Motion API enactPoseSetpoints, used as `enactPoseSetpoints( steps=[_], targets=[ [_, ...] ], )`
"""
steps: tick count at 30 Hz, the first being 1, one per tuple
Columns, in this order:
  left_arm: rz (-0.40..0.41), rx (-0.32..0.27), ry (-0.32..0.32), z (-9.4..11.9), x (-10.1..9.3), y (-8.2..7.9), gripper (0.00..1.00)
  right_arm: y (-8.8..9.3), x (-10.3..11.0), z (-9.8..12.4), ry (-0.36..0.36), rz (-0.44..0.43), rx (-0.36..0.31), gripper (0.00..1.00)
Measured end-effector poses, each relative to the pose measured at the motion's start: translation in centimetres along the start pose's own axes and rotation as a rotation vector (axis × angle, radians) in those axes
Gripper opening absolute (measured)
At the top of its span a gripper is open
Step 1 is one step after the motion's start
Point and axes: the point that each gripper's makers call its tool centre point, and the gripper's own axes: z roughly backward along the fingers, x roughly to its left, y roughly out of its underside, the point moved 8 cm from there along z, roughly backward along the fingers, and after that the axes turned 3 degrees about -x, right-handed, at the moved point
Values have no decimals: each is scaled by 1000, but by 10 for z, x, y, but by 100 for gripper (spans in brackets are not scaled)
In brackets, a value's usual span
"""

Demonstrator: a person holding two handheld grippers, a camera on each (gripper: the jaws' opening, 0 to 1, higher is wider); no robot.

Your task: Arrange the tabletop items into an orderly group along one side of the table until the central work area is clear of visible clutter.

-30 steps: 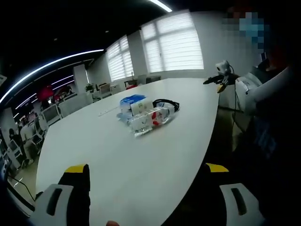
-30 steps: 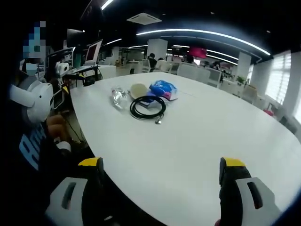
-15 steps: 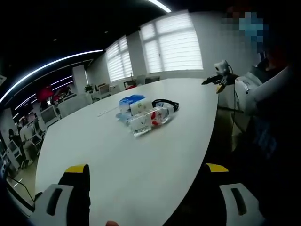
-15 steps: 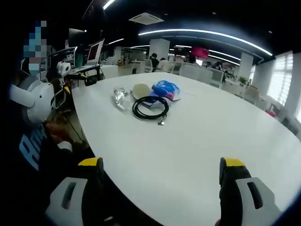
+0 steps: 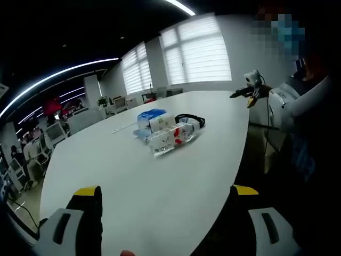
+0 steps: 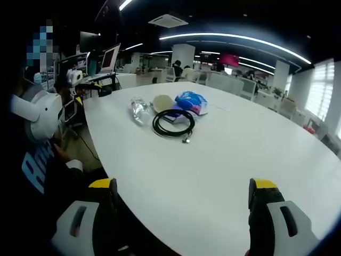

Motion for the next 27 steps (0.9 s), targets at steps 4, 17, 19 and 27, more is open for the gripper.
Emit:
enactPoseSetpoints(
  steps=[4,17,19,27],
  targets=[
    [3,-7,-2,-1,2,0,99,-1,0,-2,-8,-1,-6,100],
    [-2,-11,9,-6,1,0,99,-3,2,-6,-20,3,-15,100],
    [-3,-14,11,-7,0,0,99,-3,3,-6,-22,3,-17,100],
    [-7,-21,18,-9,0,-1,98,-5,5,-8,-24,4,-30,100]
  ],
)
